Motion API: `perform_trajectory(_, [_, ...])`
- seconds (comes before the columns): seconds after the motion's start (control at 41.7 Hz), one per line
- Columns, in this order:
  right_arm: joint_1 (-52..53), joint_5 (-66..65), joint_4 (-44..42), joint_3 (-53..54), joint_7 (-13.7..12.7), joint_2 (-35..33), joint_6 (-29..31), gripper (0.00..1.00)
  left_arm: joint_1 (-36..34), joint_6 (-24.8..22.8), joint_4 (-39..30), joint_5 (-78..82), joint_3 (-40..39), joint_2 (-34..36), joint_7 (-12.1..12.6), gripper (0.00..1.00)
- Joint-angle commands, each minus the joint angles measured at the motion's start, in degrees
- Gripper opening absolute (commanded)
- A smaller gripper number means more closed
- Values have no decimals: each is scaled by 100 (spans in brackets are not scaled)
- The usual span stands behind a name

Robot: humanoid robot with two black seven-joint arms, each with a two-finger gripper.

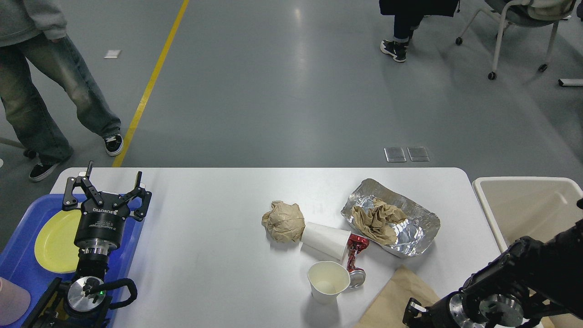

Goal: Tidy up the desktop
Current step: 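Grasp the brown paper bag with the right gripper, then lift the paper bag and drop it into the white bin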

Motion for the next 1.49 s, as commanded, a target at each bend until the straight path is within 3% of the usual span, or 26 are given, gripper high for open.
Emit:
perform_trajectory(0.0, [0,255,0,0,-4,1,-70,0,-1,0,0,-2,0,0,-1,96])
perform_trajectory(0.36, [9,317,9,0,-56,54,-264,0,-1,0,0,-2,0,0,-1,96])
perform_trajectory(0.528, [228,299,175,-97,-65,-78,-27,0,-1,0,0,7,0,0,-1,96])
perform_trajectory(0.696, [1272,247,667,-667,-65,-464,702,0,-1,0,0,-2,0,0,-1,96])
perform_trajectory(0.864, [2960,203,1309,-1625,-65,-614,1317,0,-1,0,0,7,0,0,-1,96])
perform_trajectory(1.032, [4575,-7,1433,-2521,-65,-605,2554,0,-1,0,0,-2,0,0,-1,96])
perform_trajectory(1.248, [6256,-570,1433,-3226,-74,-570,3690,0,-1,0,0,-2,0,0,-1,96])
perform_trajectory(1.464, [6750,-641,1433,-3261,-74,-605,3806,0,-1,0,0,-2,0,0,-1,96])
